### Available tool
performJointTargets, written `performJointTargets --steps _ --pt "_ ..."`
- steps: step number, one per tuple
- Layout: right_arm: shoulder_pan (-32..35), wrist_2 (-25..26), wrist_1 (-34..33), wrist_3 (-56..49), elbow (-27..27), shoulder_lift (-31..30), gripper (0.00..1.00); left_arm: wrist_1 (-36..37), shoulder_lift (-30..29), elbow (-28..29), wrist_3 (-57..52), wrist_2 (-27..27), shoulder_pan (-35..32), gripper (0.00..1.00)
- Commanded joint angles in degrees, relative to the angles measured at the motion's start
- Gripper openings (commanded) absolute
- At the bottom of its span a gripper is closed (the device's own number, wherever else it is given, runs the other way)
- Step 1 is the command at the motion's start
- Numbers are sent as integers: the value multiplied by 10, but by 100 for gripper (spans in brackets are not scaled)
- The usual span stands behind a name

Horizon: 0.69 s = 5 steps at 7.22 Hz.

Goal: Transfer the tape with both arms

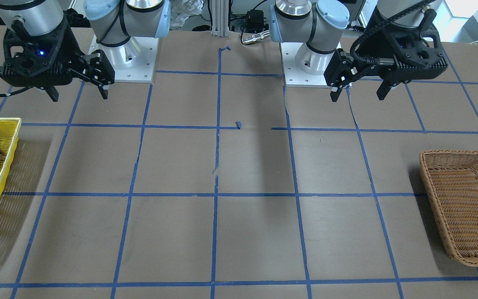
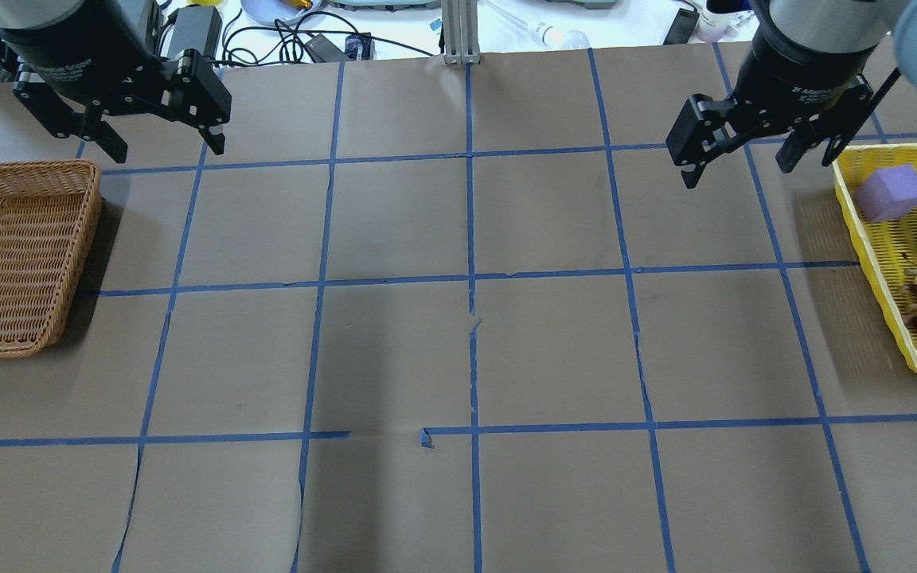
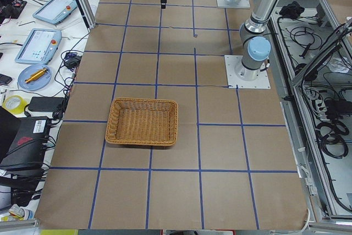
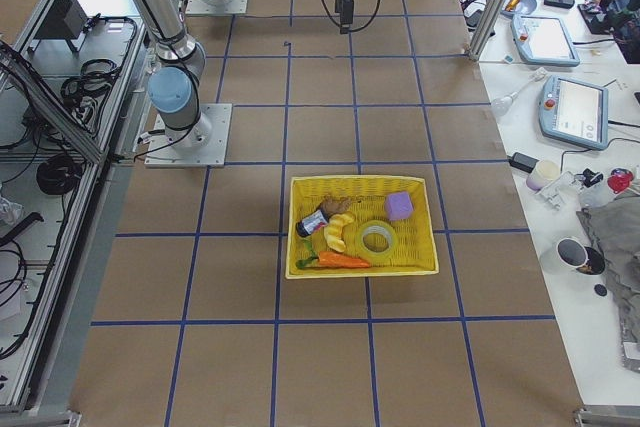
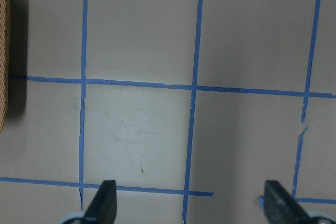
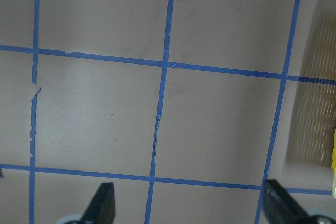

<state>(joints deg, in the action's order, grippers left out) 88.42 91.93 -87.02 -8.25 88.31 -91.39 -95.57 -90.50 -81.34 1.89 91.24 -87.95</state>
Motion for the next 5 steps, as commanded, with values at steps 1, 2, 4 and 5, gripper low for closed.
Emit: performJointTargets --steps 1,2,4,5 --pt "0 0 0 0 1 0 100 1 1 1 0 -4 1 100" --pt "0 1 1 1 1 0 100 1 1 0 0 -4 1 100" --pt "0 1 2 -4 2 0 100 1 1 0 0 -4 1 100" --pt "0 1 2 -6 3 0 100 1 1 0 0 -4 2 100"
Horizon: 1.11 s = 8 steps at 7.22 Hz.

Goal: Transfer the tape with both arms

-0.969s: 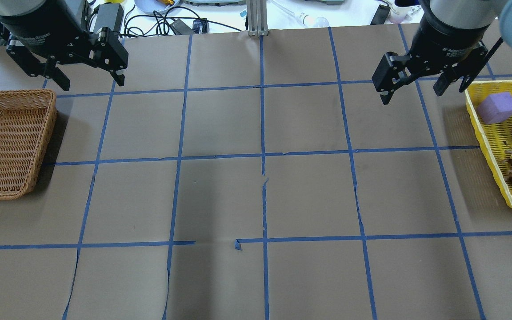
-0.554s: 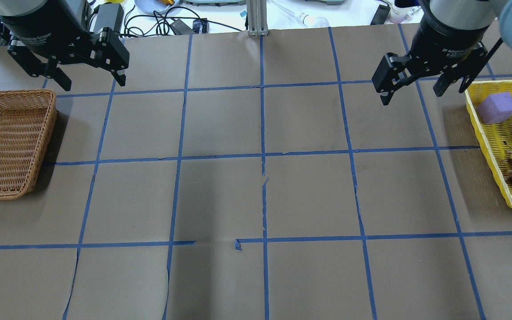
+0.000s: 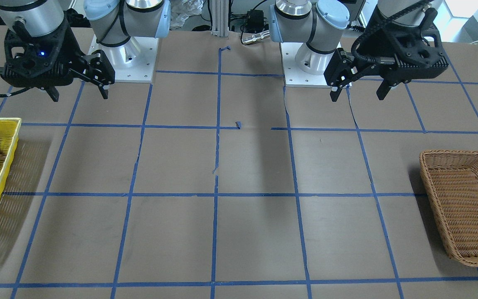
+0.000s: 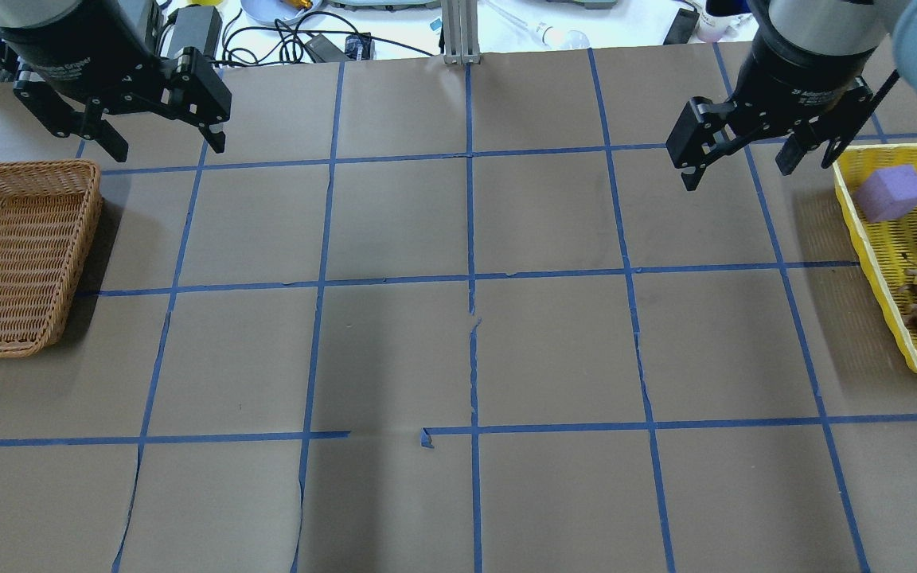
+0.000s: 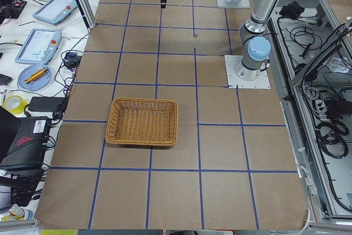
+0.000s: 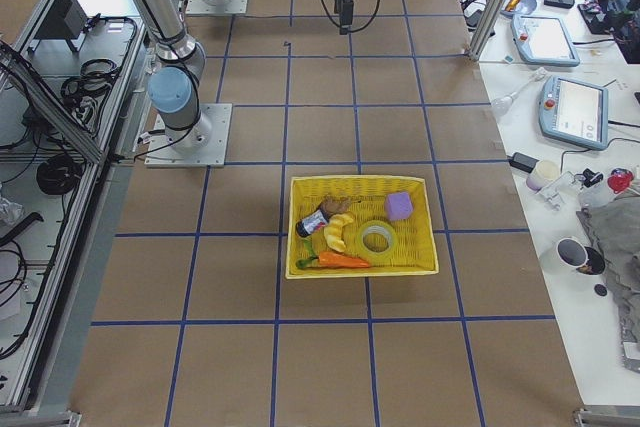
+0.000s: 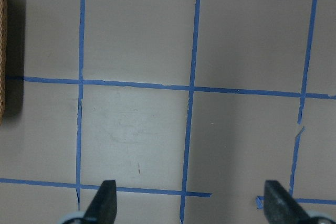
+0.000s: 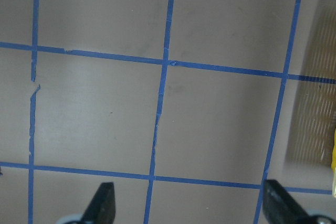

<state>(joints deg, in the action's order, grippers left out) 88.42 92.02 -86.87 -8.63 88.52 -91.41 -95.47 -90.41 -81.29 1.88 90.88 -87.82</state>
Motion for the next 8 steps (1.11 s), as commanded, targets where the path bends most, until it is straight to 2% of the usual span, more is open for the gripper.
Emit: performJointTargets --steps 1,8 --pt "0 0 1 -2 1 0 100 0 0 0 0 0 2 100" --pt "0 7 1 -14 2 0 100 1 0 1 1 -1 1 100"
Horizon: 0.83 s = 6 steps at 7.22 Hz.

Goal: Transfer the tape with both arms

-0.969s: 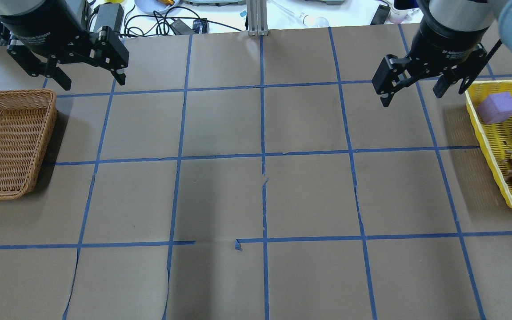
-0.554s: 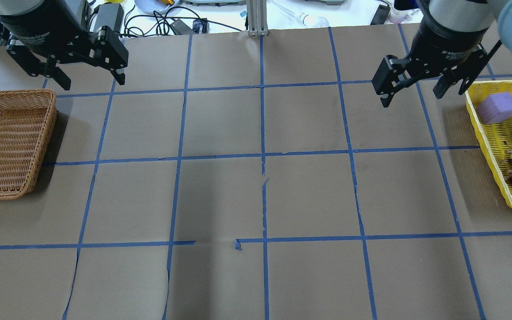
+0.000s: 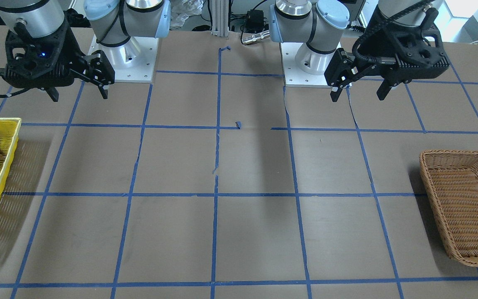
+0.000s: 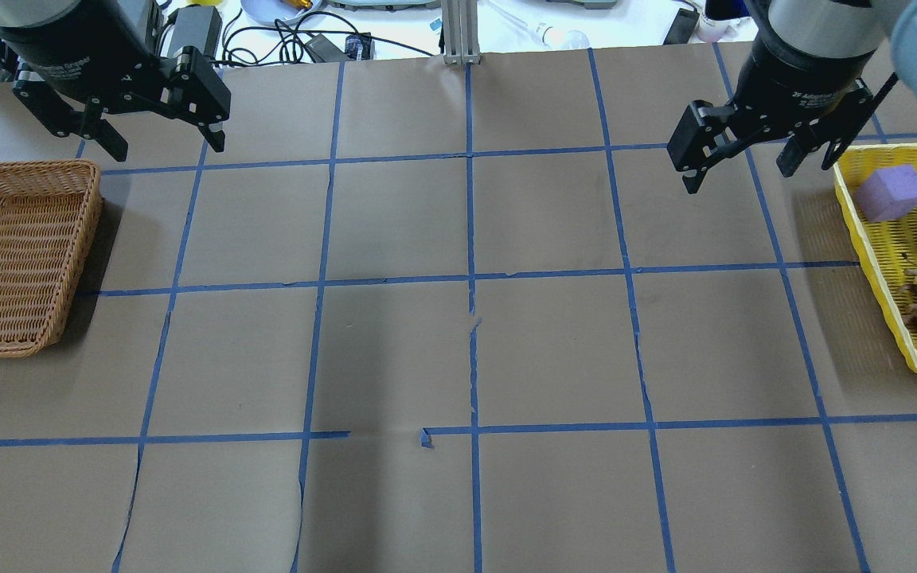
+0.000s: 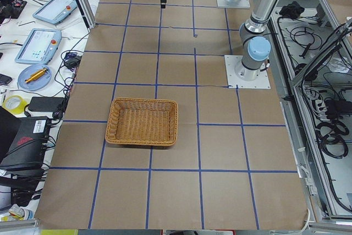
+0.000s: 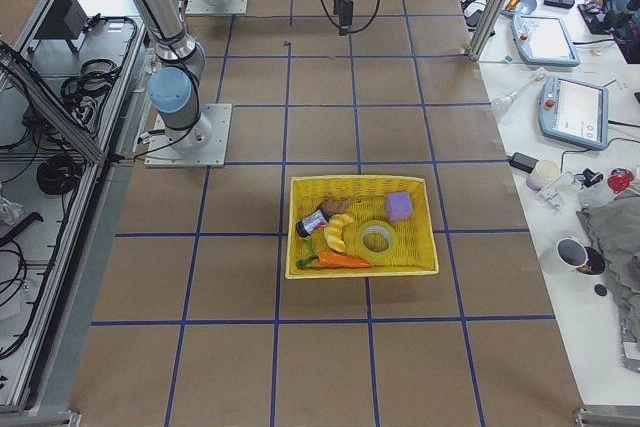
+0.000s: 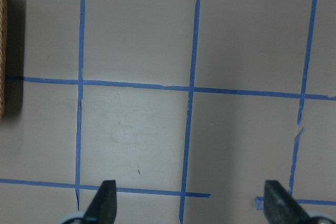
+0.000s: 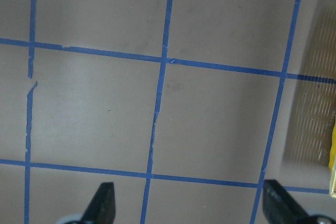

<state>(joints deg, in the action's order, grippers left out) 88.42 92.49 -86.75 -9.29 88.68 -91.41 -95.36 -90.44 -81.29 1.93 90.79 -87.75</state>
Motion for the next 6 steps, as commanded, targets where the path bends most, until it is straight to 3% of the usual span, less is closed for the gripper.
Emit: performJointTargets --steps 1,6 --pt "0 2 0 -8 0 0 100 0 1 2 0 0 0 100" --pt "0 5 1 -7 1 0 100 1 2 0 0 -1 -1 100"
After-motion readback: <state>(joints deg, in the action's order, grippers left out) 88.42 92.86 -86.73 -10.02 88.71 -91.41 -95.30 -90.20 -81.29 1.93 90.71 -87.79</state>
